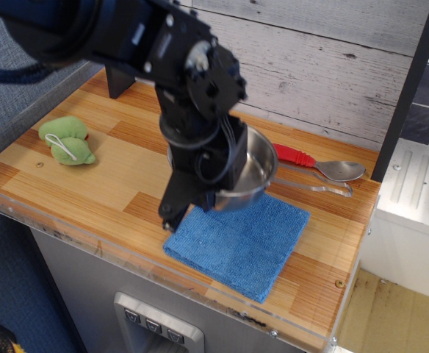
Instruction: Pick up the pot and place it on the blue cloth
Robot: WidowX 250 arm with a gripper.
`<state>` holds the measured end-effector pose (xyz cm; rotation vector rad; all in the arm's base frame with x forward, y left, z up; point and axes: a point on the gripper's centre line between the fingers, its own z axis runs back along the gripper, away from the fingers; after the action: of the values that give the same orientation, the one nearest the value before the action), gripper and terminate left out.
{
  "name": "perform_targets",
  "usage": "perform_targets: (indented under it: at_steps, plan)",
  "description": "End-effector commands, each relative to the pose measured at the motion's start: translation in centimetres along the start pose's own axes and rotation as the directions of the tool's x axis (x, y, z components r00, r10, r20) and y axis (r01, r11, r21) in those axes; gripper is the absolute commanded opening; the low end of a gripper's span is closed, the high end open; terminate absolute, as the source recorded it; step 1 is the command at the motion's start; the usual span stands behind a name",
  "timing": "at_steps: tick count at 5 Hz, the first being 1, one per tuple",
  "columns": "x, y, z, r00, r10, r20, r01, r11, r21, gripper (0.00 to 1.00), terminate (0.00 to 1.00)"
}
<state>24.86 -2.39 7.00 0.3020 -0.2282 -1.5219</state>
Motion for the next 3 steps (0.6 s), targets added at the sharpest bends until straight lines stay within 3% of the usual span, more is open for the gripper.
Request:
perform_targets:
  at_steps: [1,2,3]
  plan:
    - [1.6,-2.4,-0.8,0.996,-0.084,0.038,0.085,0.996,-0.038,0.00,0.00]
    - [2.2,-3.0,-1.8,0.993,-0.105,0.052,0.108,0.992,-0.063,0.00,0.00]
    - [2.4,-2.6,-1.7,0.999,-0.054,0.002,0.054,0.997,-0.051,1.00,0.00]
